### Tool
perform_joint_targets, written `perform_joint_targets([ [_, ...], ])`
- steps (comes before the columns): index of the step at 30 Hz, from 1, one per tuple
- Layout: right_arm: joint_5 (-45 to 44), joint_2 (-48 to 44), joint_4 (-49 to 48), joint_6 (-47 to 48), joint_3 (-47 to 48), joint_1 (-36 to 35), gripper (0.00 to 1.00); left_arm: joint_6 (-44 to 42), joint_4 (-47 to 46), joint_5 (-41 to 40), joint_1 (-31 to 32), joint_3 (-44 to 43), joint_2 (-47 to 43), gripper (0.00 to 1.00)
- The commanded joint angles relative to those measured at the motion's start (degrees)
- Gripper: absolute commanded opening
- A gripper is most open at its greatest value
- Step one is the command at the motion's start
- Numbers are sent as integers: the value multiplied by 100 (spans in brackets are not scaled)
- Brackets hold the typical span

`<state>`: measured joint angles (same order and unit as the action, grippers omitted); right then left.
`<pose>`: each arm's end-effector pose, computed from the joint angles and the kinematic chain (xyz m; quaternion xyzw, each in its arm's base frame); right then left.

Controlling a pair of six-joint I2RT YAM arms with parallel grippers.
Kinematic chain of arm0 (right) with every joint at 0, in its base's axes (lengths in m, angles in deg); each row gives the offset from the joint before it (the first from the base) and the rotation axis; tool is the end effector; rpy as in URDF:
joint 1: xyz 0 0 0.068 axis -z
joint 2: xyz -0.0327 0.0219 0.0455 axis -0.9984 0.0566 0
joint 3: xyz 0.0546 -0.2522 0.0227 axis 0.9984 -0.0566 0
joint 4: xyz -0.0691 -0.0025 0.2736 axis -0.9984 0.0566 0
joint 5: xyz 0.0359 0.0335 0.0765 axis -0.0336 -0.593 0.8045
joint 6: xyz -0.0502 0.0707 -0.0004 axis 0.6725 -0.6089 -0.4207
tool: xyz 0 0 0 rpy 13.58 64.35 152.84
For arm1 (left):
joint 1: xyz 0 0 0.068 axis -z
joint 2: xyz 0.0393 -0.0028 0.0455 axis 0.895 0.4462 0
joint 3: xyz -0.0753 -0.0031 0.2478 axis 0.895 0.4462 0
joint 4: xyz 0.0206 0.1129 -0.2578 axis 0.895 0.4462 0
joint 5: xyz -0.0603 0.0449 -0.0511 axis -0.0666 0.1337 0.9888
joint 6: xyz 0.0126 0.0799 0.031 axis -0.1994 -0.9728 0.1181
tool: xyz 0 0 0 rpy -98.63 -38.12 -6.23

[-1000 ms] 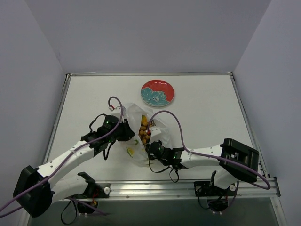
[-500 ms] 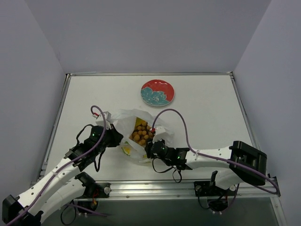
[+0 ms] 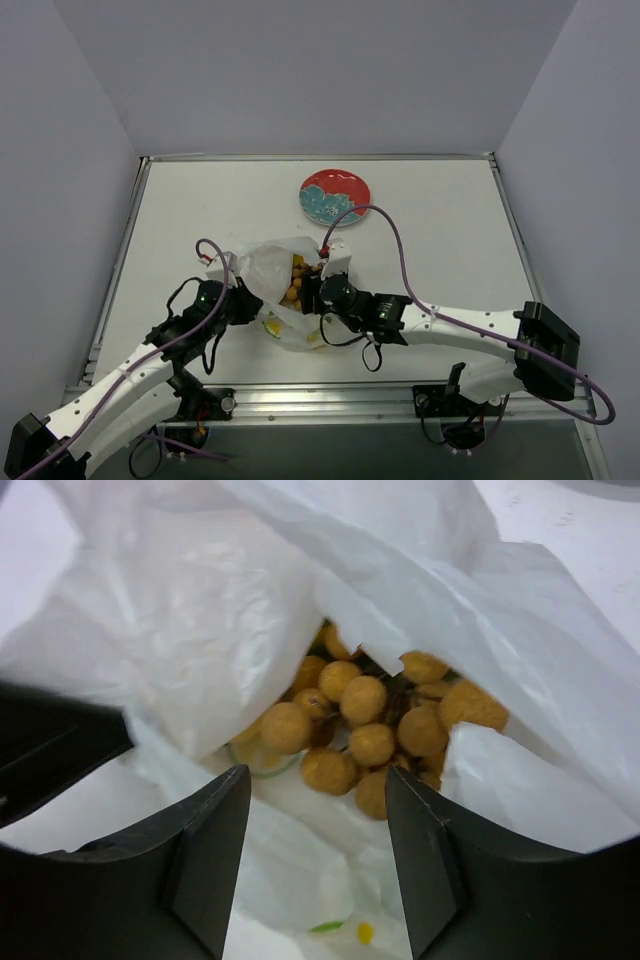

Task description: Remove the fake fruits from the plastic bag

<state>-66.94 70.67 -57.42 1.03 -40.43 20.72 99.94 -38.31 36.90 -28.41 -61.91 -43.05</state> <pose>0.1705 0.3129 0.2201 -0.1165 0.7898 0.3426 0.4953 0.1921 -0.1335 0.1804 -0.0637 0.8554 -0.3191 0.4030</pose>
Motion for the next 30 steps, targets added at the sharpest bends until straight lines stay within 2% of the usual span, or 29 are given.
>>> perform_joint_targets([
  [1, -125, 532, 182, -55, 206, 372, 51, -11, -336, 60, 6, -119, -197, 2],
  [6, 69, 920, -126, -197, 259, 662, 57, 85, -712, 287, 15, -40, -242, 2],
  [13, 191, 1596, -169, -328, 347, 838, 77, 103, -978, 412, 68, -31, -13, 2],
  [16, 533, 1877, -485, -232, 426, 865, 77, 77, -1223, 412, 68, -48, 154, 2],
  [18, 622, 1957, -696, -205, 479, 900, 68, 77, -1259, 385, 77, -66, 250, 2],
  [19, 535, 1931, -714, -162, 522, 891, 54, 77, -1241, 359, 86, -83, 268, 2],
  [21, 491, 1713, -776, -91, 514, 891, 37, 50, -1163, 324, 86, -127, 242, 2],
  [22, 456, 1607, -793, -65, 444, 882, 23, 42, -1145, 315, 86, -162, 225, 2],
  [25, 455, 1151, -776, -12, 304, 891, 4, -11, -1092, 219, 86, -232, 154, 2],
  [30, 911, 255, -609, -3, 13, 882, 0, -46, -1092, 0, 94, -320, 206, 2],
])
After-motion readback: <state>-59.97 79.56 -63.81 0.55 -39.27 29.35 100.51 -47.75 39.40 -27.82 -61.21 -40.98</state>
